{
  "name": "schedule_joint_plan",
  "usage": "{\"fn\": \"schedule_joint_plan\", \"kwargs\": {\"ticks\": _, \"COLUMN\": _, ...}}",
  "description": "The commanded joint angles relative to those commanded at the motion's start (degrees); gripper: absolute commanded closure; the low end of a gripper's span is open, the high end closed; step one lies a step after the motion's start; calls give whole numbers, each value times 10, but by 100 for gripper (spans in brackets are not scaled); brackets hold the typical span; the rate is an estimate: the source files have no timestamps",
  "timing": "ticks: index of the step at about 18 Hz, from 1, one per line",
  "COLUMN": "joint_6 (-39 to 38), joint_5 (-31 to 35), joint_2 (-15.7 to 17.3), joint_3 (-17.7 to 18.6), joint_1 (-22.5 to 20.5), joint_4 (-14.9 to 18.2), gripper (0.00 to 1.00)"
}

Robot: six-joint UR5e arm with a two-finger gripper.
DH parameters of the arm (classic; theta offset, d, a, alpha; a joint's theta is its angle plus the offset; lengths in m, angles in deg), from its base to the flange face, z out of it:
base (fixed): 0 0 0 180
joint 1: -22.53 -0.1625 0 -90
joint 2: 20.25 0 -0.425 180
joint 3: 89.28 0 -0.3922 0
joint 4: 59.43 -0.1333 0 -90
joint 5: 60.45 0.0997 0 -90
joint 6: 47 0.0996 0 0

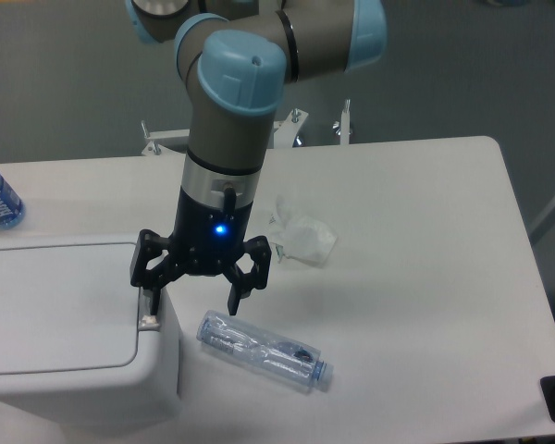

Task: Open the trash can
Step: 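Press down on the grey button with the gripper fingertips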

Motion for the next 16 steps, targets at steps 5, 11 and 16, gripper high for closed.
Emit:
{"fn": "schedule_joint_plan", "kwargs": {"ticks": 5, "joint_6": 0, "joint_5": 0, "joint_2": -2, "joint_3": -1, "joint_1": 1, "joint_4": 0, "gripper": 0}}
{"fn": "schedule_joint_plan", "kwargs": {"ticks": 11, "joint_6": 0, "joint_5": 0, "joint_2": -4, "joint_3": -1, "joint_1": 1, "joint_4": 0, "gripper": 0}}
{"fn": "schedule_joint_plan", "kwargs": {"ticks": 16, "joint_6": -1, "joint_5": 0, "joint_2": -6, "joint_3": -1, "joint_1": 1, "joint_4": 0, "gripper": 0}}
